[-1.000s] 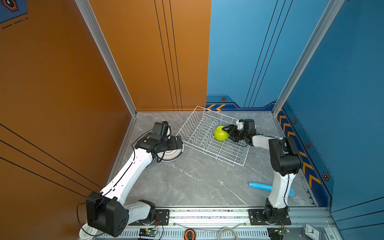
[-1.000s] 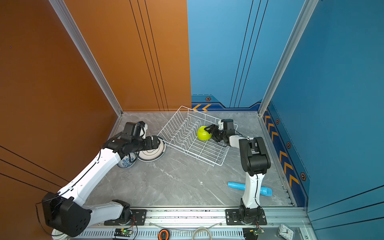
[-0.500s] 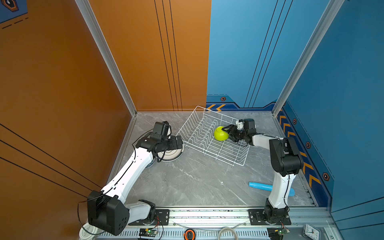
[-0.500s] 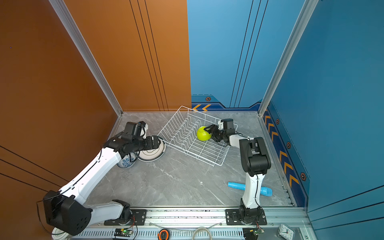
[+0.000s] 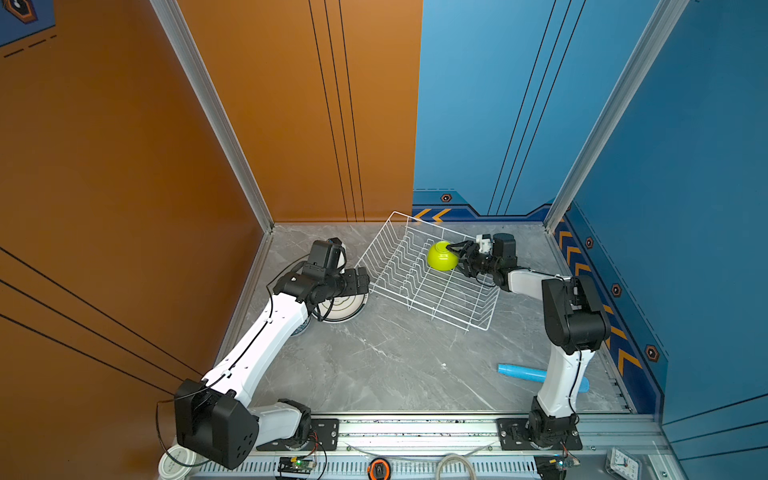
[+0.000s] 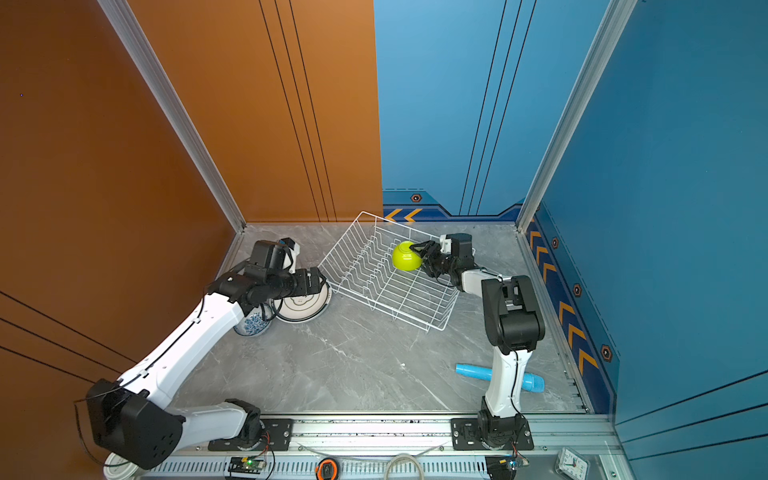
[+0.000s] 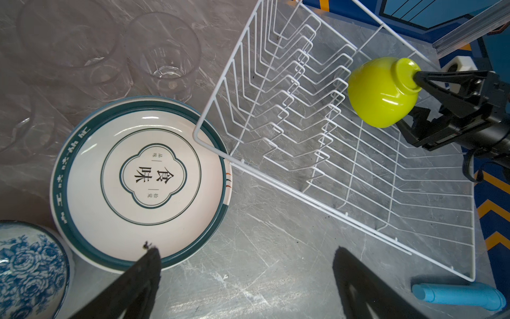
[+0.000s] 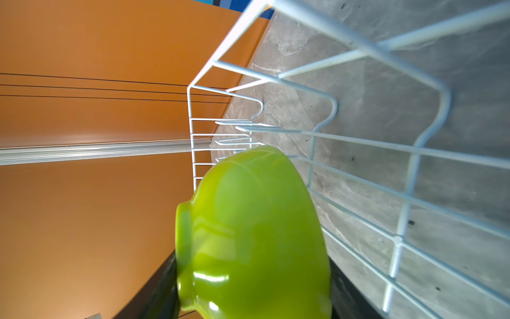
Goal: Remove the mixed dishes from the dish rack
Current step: 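Lift the green bowl above the rack while the left gripper approaches it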
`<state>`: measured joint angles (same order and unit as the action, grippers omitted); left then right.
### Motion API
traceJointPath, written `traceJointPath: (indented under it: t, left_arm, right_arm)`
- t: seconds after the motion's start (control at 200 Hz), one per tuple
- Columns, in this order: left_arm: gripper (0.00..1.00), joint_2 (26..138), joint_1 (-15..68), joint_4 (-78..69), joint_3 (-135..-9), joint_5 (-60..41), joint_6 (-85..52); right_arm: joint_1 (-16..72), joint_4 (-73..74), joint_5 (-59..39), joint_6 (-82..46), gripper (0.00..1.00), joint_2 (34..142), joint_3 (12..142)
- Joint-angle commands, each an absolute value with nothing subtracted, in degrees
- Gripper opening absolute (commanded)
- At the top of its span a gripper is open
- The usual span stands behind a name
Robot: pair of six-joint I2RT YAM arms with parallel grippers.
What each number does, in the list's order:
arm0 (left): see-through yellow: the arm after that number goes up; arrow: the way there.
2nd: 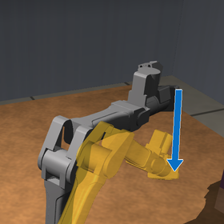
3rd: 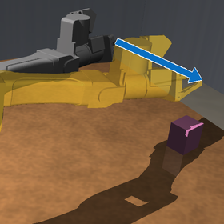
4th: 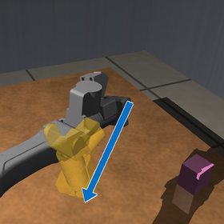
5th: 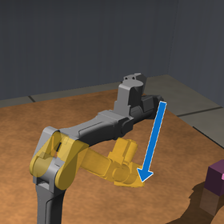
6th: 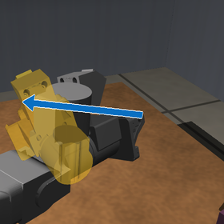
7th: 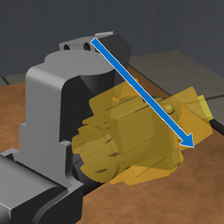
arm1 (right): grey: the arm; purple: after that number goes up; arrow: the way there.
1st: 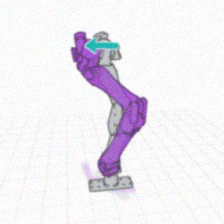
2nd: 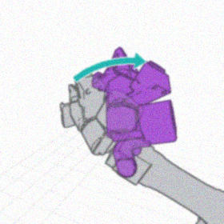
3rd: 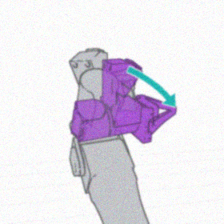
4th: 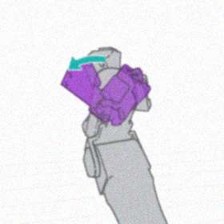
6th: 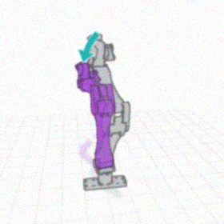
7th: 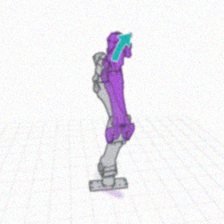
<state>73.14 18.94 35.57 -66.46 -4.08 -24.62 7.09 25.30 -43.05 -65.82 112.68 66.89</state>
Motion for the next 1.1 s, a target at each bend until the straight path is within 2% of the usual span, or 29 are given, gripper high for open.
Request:
traceJointPath:
  t: [0.0, 0.47, 0.581, 0.696, 0.721, 0.851, 1.096]
  left_arm:
    - [0.98, 73.5, 19.6, 32.4, -68.1, -5.5, -27.0]
    - [1.00, 83.8, 19.1, 9.0, -74.1, -20.8, -42.7]
    - [0.89, 86.6, 19.1, 0.7, -74.5, -26.6, -48.9]
    - [0.87, 88.8, 19.4, -5.8, -74.1, -29.6, -54.6]
    - [0.82, 89.2, 19.5, -6.8, -74.1, -30.1, -55.5]
    - [0.77, 90.4, 20.2, -10.5, -74.5, -31.3, -58.2]
    - [0.68, 91.2, 21.5, -18.2, -74.3, -31.7, -63.1]
  right_arm:
    - [7.5, 31.9, -45.7, -68.9, 0.52, 108.1, 68.2]
    - [10.8, 28.5, -46.0, -69.0, 0.52, 95.7, 67.3]
    - [11.8, 28.0, -46.0, -69.0, 0.52, 94.0, 67.2]
    - [12.7, 27.8, -46.0, -69.3, 0.52, 92.7, 67.4]
    - [12.9, 27.9, -46.1, -69.4, 0.53, 92.5, 67.5]
    - [14.1, 29.7, -46.1, -70.8, 0.53, 92.3, 67.6]
    - [15.8, 40.8, -46.6, -79.0, 0.53, 94.8, 67.5]
